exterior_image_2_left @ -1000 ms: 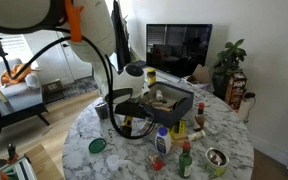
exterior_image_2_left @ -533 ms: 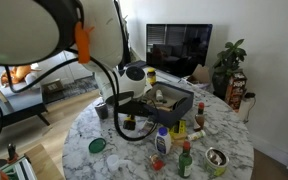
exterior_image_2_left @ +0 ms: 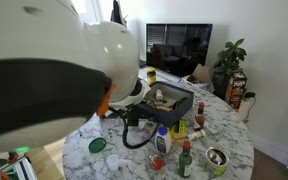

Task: Put the torch upright

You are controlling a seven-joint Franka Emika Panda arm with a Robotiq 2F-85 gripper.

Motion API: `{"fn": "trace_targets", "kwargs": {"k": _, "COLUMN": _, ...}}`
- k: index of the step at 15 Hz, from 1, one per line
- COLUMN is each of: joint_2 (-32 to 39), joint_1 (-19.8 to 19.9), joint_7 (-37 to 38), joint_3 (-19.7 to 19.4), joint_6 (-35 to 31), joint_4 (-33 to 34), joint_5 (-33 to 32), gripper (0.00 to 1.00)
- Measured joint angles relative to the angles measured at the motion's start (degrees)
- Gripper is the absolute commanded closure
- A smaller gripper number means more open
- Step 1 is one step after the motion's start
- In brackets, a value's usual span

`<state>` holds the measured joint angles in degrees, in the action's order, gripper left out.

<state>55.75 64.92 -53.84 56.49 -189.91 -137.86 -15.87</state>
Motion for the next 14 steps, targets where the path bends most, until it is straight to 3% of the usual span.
{"fn": "trace_targets", "kwargs": {"k": 4, "joint_2": 6.96, "joint_1": 1.78, "joint_7": 0.44, "joint_3": -0.02, "joint_6": -5.95, "joint_4": 0.13, "joint_5": -10.18, "gripper": 0.76}}
{"fn": "trace_targets", "kwargs": {"k": 5, "joint_2": 8.38, "joint_1": 2.12, "joint_7": 0.82, "joint_3": -0.1, "joint_6": -6.82, "joint_4": 0.28, "joint_5": -12.08, "gripper": 0.51}}
{"fn": "trace_targets", "kwargs": {"k": 9, "joint_2": 10.82, "joint_1": 2.28, "joint_7": 1.6, "joint_3": -0.88, "joint_6": -7.08, "joint_4": 1.21, "joint_5": -14.71, "gripper": 0.51}}
{"fn": "trace_targets", "kwargs": {"k": 10, "joint_2": 10.95, "joint_1": 2.28, "joint_7": 1.6, "joint_3": -0.88, "joint_6": -7.08, "joint_4": 1.35, "joint_5": -14.76, "gripper": 0.76}}
{"fn": "trace_targets", "kwargs": {"k": 14, "joint_2": 11.12, "joint_1": 1.82, "joint_7": 2.68, "joint_3": -1.59, "joint_6": -7.31, "joint_4": 1.85, "joint_5": -16.06, "gripper": 0.76}}
